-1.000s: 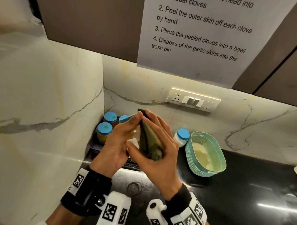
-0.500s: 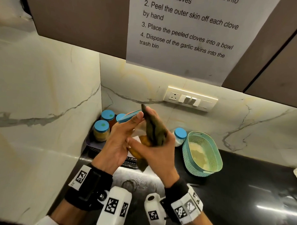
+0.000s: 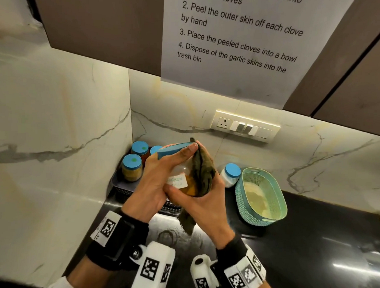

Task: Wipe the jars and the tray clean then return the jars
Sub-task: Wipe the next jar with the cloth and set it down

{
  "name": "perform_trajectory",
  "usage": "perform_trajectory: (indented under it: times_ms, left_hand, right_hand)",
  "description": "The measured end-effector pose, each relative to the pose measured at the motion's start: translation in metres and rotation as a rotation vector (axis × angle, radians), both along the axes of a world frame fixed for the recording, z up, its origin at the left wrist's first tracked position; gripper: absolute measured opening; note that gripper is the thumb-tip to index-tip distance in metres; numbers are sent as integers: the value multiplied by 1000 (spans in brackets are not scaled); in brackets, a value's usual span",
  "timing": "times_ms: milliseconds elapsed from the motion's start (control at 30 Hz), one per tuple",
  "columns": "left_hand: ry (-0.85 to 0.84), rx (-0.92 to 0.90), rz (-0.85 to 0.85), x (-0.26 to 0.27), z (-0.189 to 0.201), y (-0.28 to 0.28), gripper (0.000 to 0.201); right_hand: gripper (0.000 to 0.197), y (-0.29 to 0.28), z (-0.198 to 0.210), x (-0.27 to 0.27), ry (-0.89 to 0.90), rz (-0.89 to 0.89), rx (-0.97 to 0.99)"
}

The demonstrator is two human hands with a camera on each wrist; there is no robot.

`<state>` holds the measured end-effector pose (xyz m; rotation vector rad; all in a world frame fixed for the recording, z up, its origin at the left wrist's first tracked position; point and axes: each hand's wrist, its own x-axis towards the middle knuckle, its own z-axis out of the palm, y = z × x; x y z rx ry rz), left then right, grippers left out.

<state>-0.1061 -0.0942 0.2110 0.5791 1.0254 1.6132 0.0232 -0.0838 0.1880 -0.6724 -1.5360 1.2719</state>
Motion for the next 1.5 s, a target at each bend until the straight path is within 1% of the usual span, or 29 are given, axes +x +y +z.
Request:
perform_trajectory:
  times_ms: [100, 133, 167, 233, 267, 300, 333, 400, 500, 533, 600, 633, 667, 700, 733, 833, 867, 933, 1000, 1033, 1100, 1167, 1200, 1233, 1300, 1333, 1367, 1433, 1500]
  left_hand:
    - [68, -14, -68, -2, 3, 1, 76]
    - [81, -18, -109, -5, 6, 2, 73]
    - [66, -17, -146, -8, 8, 2, 58]
    - [-18, -14, -212, -14, 13, 2, 20]
    - [-46, -28, -222, -16, 15, 2, 15]
    - [-63, -44, -225, -16, 17, 2, 16]
    - [-73, -53, -218, -16, 17, 2, 23]
    - [-64, -59, -203, -15, 18, 4, 41]
    - [-33, -12, -209, -14, 20, 5, 63]
    - [-44, 6, -212, -14, 20, 4, 66]
    - [-111, 53, -233, -14, 20, 3, 58]
    - [-137, 70, -242, -14, 20, 2, 62]
    - [-134, 83, -238, -13, 19, 1, 74]
    - [-107, 88, -213, -13, 18, 2, 87]
    - [-80, 94, -183, -12, 18, 3, 93]
    - [-57, 83, -137, -10, 17, 8, 84]
    - [-41, 72, -117, -10, 18, 10, 84]
    - [15, 61, -82, -11, 19, 13, 95]
    - [20, 41, -85, -14, 17, 13, 105]
    - [-1, 47, -100, -14, 16, 12, 105]
    - [-57, 69, -145, -15, 13, 10, 97]
    - [-112, 72, -154, -14, 11, 8, 87]
    - [-115, 65, -146, -14, 9, 6, 87]
    - [-88, 51, -126, -12, 9, 7, 88]
    - [-41, 25, -58, -12, 7, 8, 91]
    - [-40, 16, -32, -13, 7, 9, 90]
    - [-45, 15, -29, -14, 7, 9, 91]
    - [-66, 15, -63, -17, 9, 6, 95]
    - [-100, 8, -96, -19, 9, 3, 90]
  right_hand:
    - [65, 16, 7, 9, 11, 42, -67]
    - [60, 23, 9, 14, 28, 78, -133]
    - [59, 29, 11, 18, 61, 137, -242]
    - [65, 35, 13, 24, 138, 290, -468]
    - [68, 35, 14, 23, 153, 333, -517]
    - [68, 33, 15, 19, 153, 340, -511]
    - [65, 28, 16, 15, 150, 303, -458]
    - [53, 16, 16, 9, 156, 178, -287]
    - [49, 0, 14, 0, 180, 47, -49]
    - [50, -5, 16, -4, 202, 7, 7]
    - [49, -10, 19, -8, 202, -78, 175]
    - [45, -11, 19, -9, 168, -126, 288]
    - [45, -8, 15, -9, 110, -189, 401]
    - [47, -4, 12, -8, 94, -217, 445]
    - [49, 1, 11, -8, 114, -205, 424]
    - [59, 7, 22, -9, 177, -107, 197]
    - [59, 7, 27, -10, 175, -97, 121]
    - [51, 6, 32, -11, 163, -68, 27]
    - [46, 4, 28, -12, 113, -76, 56]
    - [48, 1, 26, -13, 102, -91, 96]
    - [62, -1, 22, -14, 38, -196, 260]
    - [66, 0, 13, -15, -7, -247, 412]
    - [65, 3, 10, -15, 4, -226, 414]
    - [63, 6, 9, -14, 40, -180, 358]
    - [57, 6, 10, -14, 108, -106, 154]
    - [55, 4, 11, -17, 95, -104, 91]
    - [58, 1, 11, -19, 65, -135, 83]
    - [77, -5, 5, -19, -29, -212, 214]
    - [87, -8, -5, -19, -114, -244, 377]
